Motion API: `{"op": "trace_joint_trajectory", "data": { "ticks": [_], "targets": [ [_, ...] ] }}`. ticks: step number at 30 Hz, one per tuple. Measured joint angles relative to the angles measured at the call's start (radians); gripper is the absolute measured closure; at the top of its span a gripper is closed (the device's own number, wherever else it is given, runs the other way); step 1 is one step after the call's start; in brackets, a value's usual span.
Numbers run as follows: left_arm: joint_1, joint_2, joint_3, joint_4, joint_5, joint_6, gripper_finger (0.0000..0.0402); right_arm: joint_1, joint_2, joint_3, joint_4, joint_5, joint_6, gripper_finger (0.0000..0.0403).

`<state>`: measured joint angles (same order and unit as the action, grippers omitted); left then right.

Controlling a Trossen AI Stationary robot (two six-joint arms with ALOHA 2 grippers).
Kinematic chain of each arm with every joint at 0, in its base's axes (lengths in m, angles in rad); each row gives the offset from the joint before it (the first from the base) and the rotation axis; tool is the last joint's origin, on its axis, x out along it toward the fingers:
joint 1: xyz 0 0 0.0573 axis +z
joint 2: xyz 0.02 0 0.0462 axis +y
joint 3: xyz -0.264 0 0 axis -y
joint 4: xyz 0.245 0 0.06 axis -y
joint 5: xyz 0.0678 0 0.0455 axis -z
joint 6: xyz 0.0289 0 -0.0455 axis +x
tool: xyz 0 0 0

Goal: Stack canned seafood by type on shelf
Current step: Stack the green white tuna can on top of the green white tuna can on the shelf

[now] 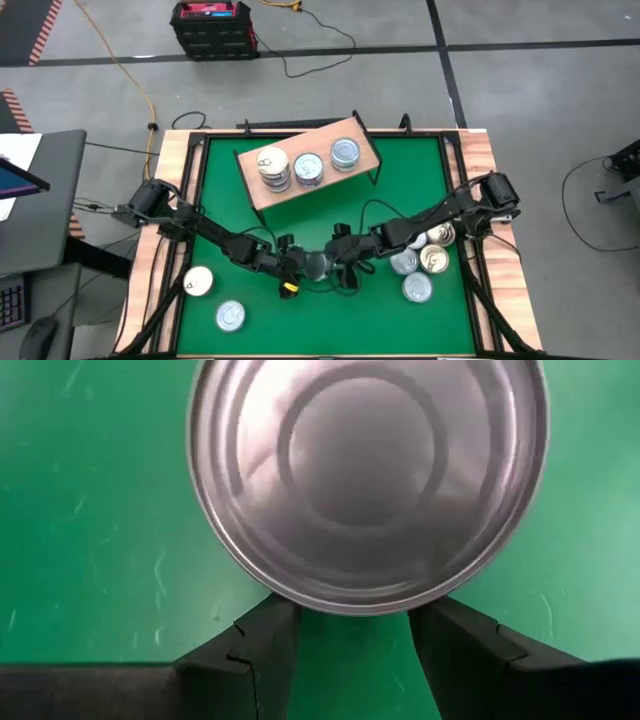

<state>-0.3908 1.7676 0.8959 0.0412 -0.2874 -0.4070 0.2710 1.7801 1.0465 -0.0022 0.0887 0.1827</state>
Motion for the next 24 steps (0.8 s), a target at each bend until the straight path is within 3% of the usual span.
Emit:
{"op": "trace_joint_trajectory", "data": {
  "ticks": [8,17,24],
  "targets": [
    [0.0,0.0,0.001,0.003,0.026,-0.023,0.0221,-0.012,0.007,0.023,0.048,0.0,-0.046,0.0092],
    [-0.014,-0.001,0.001,-0.033,0.07,-0.043,0.0221,-0.019,-0.046,0.022,-0.229,0.005,0.0,0.0092],
    [-0.014,-0.002,0.001,-0.019,0.019,-0.017,0.0221,-0.004,-0.014,0.021,-0.146,0.012,0.009,0.0092]
  ]
}}
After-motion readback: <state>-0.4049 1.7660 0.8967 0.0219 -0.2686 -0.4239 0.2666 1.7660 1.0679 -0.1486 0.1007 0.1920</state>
